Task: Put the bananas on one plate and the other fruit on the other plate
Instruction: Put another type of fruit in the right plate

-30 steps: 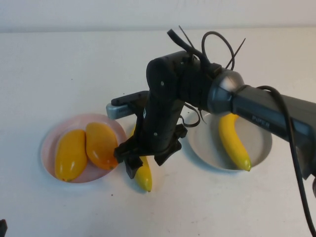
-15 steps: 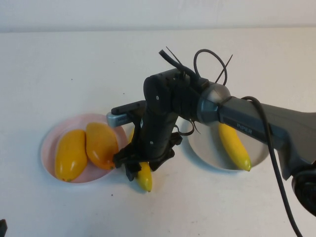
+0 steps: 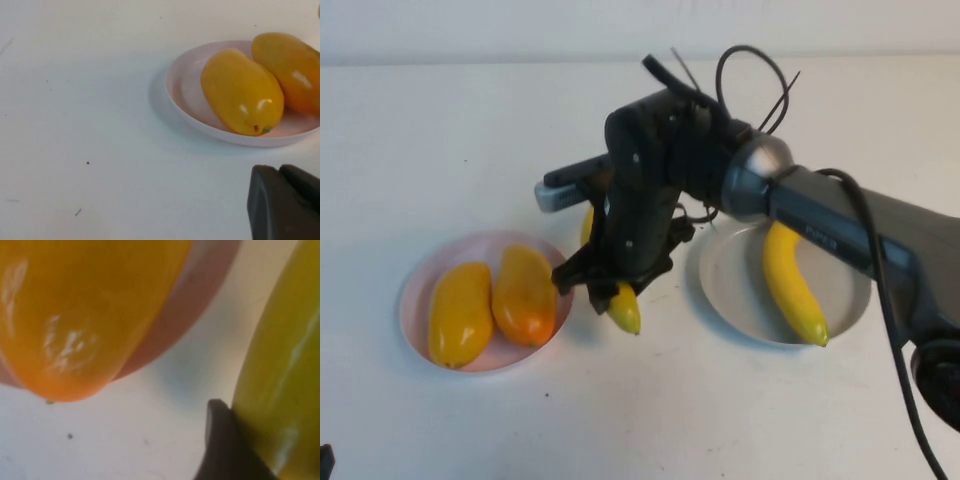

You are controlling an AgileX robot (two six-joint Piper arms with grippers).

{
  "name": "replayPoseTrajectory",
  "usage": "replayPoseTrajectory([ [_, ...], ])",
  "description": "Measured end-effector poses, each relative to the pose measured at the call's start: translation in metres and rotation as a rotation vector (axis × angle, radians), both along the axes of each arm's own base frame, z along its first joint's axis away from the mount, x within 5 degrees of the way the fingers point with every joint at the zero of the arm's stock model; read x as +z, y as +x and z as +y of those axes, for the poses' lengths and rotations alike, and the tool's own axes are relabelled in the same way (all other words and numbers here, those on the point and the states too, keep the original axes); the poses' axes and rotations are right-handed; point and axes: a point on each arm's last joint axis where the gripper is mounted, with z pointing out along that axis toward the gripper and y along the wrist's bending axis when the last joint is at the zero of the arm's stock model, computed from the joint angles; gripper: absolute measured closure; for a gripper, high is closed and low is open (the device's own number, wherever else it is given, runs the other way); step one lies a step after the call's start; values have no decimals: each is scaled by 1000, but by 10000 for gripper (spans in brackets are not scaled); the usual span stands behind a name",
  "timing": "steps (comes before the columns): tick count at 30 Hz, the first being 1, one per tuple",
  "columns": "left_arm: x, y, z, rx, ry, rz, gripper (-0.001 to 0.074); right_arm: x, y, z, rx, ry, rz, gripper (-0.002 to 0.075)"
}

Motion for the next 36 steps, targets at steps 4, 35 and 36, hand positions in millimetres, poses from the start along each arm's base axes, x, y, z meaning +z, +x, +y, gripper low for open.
replayPoseTrajectory([
  [4,0,0,0,0,0,0,738,16,14,-20,-52,19,-25,415],
  [35,0,0,0,0,0,0,738,4,23,-114,-329,-49,131,270],
  [36,0,0,0,0,0,0,738,4,23,-113,-331,-47,133,268],
])
